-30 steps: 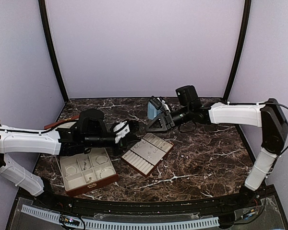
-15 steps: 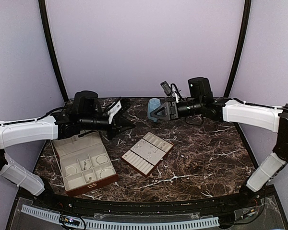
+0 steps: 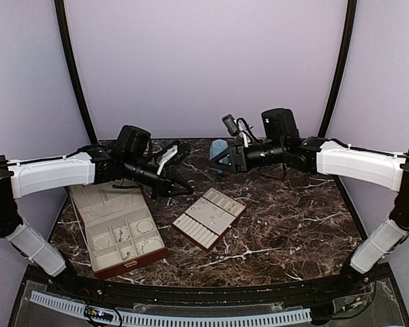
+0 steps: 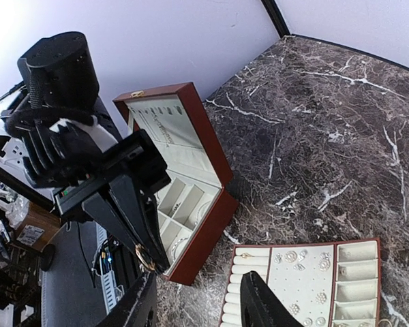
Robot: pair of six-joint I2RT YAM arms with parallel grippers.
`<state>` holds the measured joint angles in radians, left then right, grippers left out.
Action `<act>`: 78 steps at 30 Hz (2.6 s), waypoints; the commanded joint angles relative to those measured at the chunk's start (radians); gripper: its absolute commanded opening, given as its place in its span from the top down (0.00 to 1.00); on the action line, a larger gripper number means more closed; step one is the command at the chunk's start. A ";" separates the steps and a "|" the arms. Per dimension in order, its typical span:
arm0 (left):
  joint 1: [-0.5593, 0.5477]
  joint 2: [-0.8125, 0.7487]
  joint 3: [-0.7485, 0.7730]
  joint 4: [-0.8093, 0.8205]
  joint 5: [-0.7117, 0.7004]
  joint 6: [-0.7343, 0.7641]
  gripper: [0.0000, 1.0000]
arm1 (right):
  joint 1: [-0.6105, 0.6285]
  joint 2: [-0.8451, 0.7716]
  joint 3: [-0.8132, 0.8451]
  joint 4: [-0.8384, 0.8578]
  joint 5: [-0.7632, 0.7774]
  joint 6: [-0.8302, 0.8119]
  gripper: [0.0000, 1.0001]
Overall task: Organize the mixed jewelry
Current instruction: Pass from the left arm to the right, then place the ring in the ring tray.
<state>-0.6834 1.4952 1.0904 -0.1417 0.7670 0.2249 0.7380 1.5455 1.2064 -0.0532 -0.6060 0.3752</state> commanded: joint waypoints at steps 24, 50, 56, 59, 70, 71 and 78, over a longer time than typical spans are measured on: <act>0.001 0.060 0.045 -0.105 0.146 0.028 1.00 | 0.143 0.132 0.116 -0.134 -0.032 -0.123 0.74; 0.004 -0.103 -0.067 0.080 0.022 -0.051 0.37 | 0.107 0.034 -0.120 0.354 -0.042 0.133 1.00; 0.045 -0.233 -0.182 0.341 -0.025 -0.283 0.34 | 0.089 0.028 -0.173 0.545 -0.110 0.243 1.00; 0.054 -0.252 -0.211 0.426 -0.018 -0.410 0.34 | 0.089 0.019 -0.177 0.561 -0.132 0.240 1.00; 0.055 -0.154 -0.144 0.500 0.198 -0.561 0.42 | 0.094 0.029 -0.148 0.598 -0.262 0.245 1.00; 0.056 -0.152 -0.144 0.501 0.211 -0.561 0.44 | 0.094 0.027 -0.148 0.594 -0.259 0.239 1.00; 0.054 -0.145 -0.158 0.493 0.196 -0.538 0.55 | 0.096 0.022 -0.141 0.534 -0.194 0.184 1.00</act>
<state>-0.6304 1.3575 0.9173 0.3279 0.9516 -0.3222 0.8268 1.5929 1.0397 0.4999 -0.8371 0.6102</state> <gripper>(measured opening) 0.466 0.006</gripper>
